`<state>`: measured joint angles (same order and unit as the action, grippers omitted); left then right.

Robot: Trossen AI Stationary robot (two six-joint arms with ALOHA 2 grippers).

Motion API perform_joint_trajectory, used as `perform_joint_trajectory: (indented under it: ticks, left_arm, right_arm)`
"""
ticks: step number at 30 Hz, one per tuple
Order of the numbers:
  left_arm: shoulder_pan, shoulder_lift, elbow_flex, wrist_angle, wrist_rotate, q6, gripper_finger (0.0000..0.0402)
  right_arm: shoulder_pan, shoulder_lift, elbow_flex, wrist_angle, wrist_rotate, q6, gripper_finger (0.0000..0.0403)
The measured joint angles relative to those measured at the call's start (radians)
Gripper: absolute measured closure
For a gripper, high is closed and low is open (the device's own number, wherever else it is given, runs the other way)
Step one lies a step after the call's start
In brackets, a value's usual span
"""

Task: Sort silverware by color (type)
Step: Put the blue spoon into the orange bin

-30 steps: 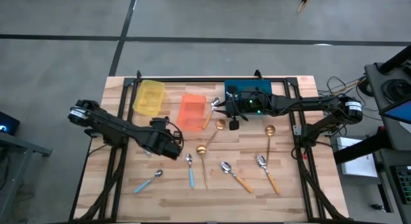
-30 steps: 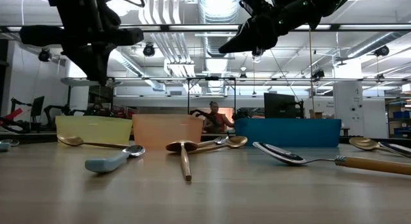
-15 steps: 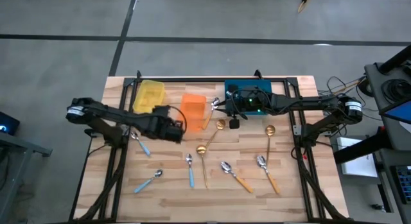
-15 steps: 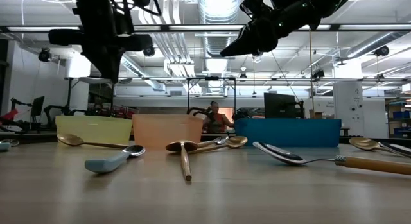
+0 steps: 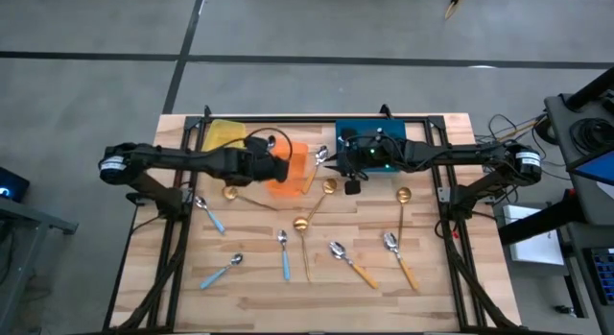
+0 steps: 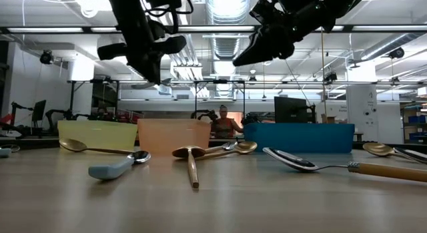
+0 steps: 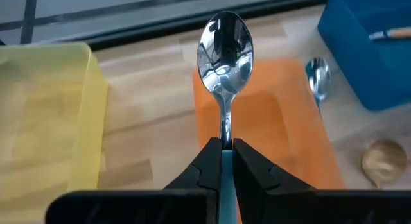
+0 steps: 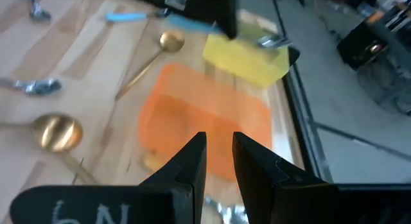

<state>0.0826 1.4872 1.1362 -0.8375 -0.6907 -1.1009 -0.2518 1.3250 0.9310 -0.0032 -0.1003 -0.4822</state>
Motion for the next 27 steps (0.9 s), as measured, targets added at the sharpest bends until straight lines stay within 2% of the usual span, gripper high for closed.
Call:
perform_joint_trajectory:
  ticks: [8, 17, 27]
  left_arm:
    - [0.08, 0.001, 0.0, 0.094, 0.001, 0.101, 0.0394]
    - [0.151, 0.001, 0.0, 0.191, 0.025, 0.195, 0.0394]
    - [0.157, 0.002, 0.0, 0.282, 0.054, 0.231, 0.0394]
  right_arm:
    - [-0.005, -0.027, 0.0, -0.104, 0.137, 0.035, 0.0335]
    - [-0.004, -0.048, 0.0, -0.184, 0.137, 0.045, 0.0335]
    - [-0.004, -0.069, 0.0, -0.188, 0.135, 0.025, 0.0335]
